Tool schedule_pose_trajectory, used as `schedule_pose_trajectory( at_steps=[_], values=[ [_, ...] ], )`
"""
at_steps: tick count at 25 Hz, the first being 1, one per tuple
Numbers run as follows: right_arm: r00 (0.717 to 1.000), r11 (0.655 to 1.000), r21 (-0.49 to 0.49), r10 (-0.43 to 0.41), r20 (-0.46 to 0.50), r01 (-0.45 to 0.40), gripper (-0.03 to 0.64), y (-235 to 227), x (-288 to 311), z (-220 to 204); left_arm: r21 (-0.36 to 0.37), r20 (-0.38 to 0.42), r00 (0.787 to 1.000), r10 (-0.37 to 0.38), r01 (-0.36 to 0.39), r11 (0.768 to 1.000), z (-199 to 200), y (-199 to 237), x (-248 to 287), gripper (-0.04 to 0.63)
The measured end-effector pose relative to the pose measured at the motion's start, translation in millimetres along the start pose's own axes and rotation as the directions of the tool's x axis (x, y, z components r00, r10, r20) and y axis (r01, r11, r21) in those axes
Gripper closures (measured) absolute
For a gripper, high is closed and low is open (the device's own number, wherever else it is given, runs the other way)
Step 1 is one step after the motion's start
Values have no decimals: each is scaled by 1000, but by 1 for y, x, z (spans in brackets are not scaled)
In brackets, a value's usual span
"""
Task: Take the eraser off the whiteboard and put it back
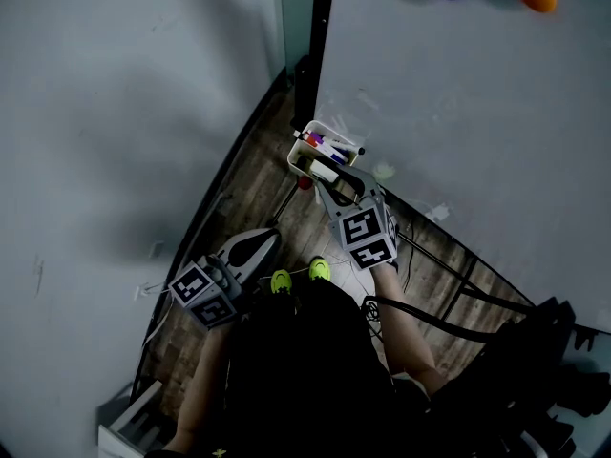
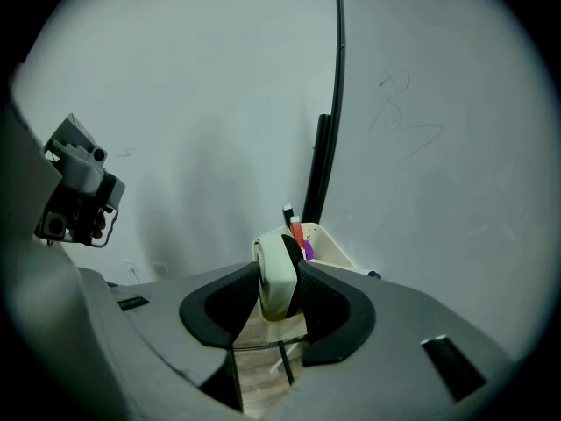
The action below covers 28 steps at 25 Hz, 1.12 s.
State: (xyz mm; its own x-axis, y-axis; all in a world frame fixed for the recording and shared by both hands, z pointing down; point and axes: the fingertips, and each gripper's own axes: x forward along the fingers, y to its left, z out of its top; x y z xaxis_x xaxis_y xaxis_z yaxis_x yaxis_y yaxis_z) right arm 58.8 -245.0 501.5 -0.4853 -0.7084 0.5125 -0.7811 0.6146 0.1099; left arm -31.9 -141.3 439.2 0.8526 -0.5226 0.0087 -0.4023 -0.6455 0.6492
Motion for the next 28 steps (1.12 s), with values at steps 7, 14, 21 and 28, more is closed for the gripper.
schedule_pose_trajectory(
  at_steps=[7,14,21,28],
  values=[
    [1000,1000,-18,6,-16,-7,476,1,3,-4,1,2,1000,14,-14,1000,-2,-1,1,572],
    [1000,1000,-20,8,-15,-8,472,2,6,-7,-10,37,999,8,-8,1000,4,-3,3,572],
    [1000,1000,-9,9,-19,-9,471,3,8,-12,11,2,1000,28,-28,1000,-7,0,-1,572],
    [1000,1000,9,23,-10,-23,468,5,7,-12,10,7,1000,28,-28,1000,-6,-1,-1,572]
  ],
)
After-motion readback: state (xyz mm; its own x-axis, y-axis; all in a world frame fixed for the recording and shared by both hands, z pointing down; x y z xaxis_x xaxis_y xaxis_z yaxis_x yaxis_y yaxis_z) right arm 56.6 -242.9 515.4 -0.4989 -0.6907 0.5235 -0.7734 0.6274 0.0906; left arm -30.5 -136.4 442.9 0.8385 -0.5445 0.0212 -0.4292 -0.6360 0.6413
